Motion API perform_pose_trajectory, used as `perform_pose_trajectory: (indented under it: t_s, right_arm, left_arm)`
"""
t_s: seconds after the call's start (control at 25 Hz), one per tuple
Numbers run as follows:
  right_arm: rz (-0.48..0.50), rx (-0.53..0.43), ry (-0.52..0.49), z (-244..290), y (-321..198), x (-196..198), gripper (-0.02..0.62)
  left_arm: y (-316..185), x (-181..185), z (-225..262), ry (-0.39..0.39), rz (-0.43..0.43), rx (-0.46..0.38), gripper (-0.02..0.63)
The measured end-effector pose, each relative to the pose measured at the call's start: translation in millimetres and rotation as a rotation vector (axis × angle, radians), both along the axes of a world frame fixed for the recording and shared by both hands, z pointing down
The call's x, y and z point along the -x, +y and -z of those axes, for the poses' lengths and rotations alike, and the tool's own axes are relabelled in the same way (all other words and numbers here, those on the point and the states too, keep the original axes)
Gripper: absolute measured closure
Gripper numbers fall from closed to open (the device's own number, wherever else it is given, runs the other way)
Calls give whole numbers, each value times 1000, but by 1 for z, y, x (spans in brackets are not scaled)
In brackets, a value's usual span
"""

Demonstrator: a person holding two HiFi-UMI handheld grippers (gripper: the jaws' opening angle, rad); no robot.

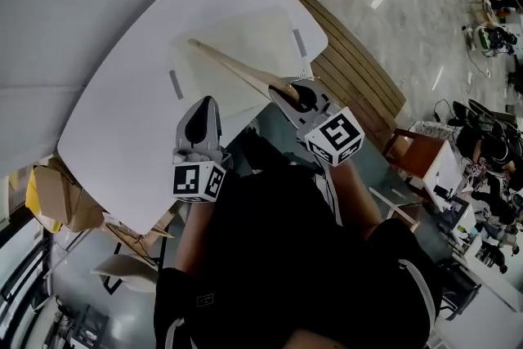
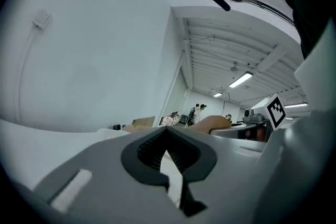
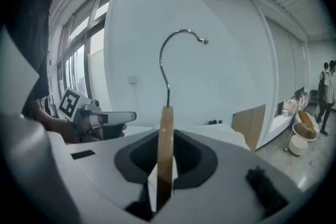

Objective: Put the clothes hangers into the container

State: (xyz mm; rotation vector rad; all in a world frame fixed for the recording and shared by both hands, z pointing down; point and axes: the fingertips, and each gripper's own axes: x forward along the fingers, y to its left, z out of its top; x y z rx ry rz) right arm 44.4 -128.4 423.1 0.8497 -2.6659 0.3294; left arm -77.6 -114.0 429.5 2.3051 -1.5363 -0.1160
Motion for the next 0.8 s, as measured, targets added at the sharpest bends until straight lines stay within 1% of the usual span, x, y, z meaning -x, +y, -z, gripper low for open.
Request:
perform_pose_trajectory:
  t_s: [0.16, 0.44, 0.8]
  right_arm:
    - [38, 10, 26, -7, -13, 8, 534]
    - [121, 40, 107, -30, -24, 24, 534]
    - [177, 74, 162, -40, -37, 29, 534]
  left_arm:
    - [-8, 4, -9, -2, 22, 23, 603]
    - [-18, 10, -21, -3, 47, 43, 603]
    - [-27, 7, -31, -12, 55, 67, 603]
